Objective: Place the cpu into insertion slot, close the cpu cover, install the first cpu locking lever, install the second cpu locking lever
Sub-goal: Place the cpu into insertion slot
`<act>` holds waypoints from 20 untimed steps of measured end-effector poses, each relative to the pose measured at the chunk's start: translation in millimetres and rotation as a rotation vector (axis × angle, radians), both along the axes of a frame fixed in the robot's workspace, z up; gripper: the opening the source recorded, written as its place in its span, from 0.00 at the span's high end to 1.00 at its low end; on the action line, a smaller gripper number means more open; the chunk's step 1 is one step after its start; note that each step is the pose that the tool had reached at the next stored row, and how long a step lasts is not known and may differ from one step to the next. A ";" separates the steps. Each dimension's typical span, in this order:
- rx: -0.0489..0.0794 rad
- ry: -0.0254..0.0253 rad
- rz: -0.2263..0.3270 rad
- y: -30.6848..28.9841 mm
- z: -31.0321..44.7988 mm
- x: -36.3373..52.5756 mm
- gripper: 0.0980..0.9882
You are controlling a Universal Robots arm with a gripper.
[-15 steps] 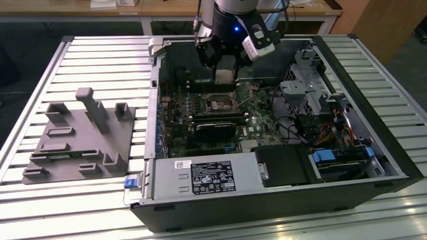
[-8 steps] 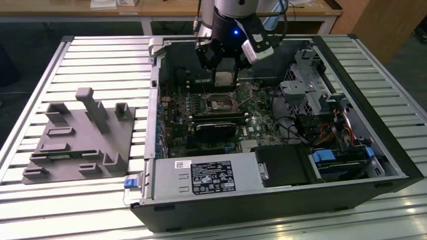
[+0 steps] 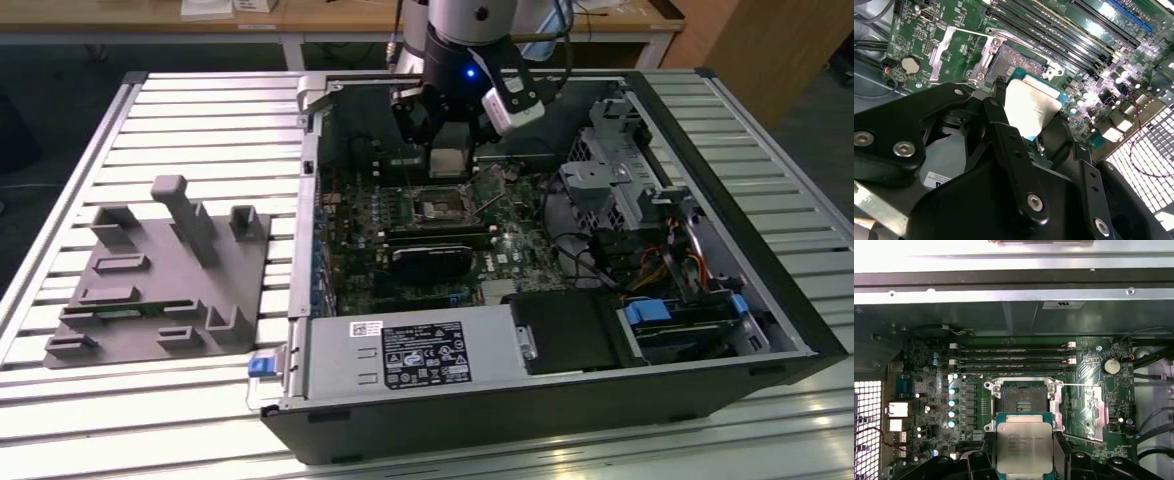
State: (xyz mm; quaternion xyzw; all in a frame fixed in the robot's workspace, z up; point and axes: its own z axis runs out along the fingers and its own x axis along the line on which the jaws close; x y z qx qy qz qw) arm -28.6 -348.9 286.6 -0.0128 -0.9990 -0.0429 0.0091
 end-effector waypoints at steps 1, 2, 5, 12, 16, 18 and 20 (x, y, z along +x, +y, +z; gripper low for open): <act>0.000 0.0000 0.000 0.0 -1.1 0.0 0.51; 0.000 0.0000 0.000 0.0 -2.2 0.0 0.51; 0.000 0.0000 0.000 0.0 -5.3 0.0 0.51; 0.000 0.0000 0.000 0.0 -12.7 0.0 0.51; 0.000 0.0000 0.000 0.0 -16.7 0.0 0.51; 0.000 0.0000 0.000 0.0 -18.8 0.0 0.51; 0.000 0.0000 0.000 0.0 -20.9 0.0 0.51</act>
